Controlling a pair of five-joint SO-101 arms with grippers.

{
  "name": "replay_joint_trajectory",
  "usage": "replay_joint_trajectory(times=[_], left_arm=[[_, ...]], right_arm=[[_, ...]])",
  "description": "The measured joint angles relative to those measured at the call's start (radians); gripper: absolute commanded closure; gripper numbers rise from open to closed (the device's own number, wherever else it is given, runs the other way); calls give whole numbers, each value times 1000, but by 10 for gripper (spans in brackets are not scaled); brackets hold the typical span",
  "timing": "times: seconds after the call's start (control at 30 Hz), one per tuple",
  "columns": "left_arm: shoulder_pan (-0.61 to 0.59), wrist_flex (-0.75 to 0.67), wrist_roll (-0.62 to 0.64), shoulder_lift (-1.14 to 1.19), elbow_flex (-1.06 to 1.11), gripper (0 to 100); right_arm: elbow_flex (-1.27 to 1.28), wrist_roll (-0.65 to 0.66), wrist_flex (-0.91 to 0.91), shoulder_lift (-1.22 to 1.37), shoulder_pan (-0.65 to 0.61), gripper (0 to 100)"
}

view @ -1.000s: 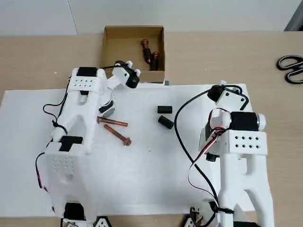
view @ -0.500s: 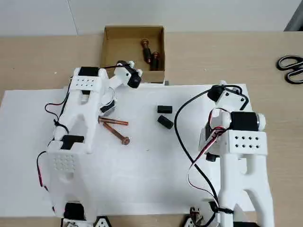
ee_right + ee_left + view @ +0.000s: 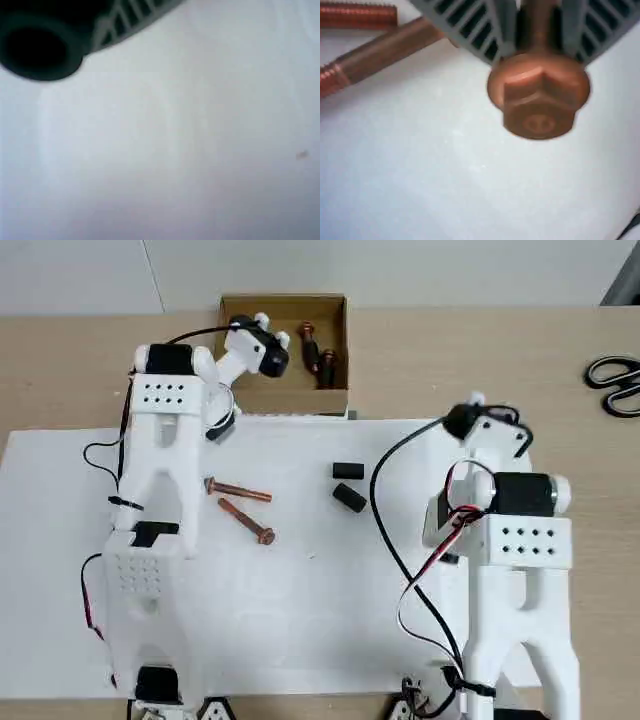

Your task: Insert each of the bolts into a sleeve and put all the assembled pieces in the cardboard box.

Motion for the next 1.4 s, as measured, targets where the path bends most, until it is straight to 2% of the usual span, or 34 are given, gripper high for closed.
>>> replay_joint_trajectory(times=[0.1, 0.2, 0.33, 0.5, 0.67, 0.93, 1.2, 1.4], left_arm=[[23, 3, 51, -72, 20, 994], [52, 5, 153, -175, 57, 994], [92, 5, 285, -344, 149, 994], [143, 6, 365, -563, 334, 994], [175, 6, 457, -760, 522, 995], [218, -11, 729, -1037, 733, 995], [292, -222, 1036, -1304, 1073, 995], [322, -397, 1195, -1491, 1310, 995]], right_arm=[[-41, 0, 0, 0, -2, 996], [-74, 0, 8, -17, -35, 996], [-80, 0, 29, -118, -144, 996], [-81, 0, 31, -261, -236, 996], [-52, 0, 31, -333, -253, 996], [107, 0, -43, -519, -278, 996], [371, 0, -203, -764, -433, 996], [546, 0, -328, -904, -503, 996]])
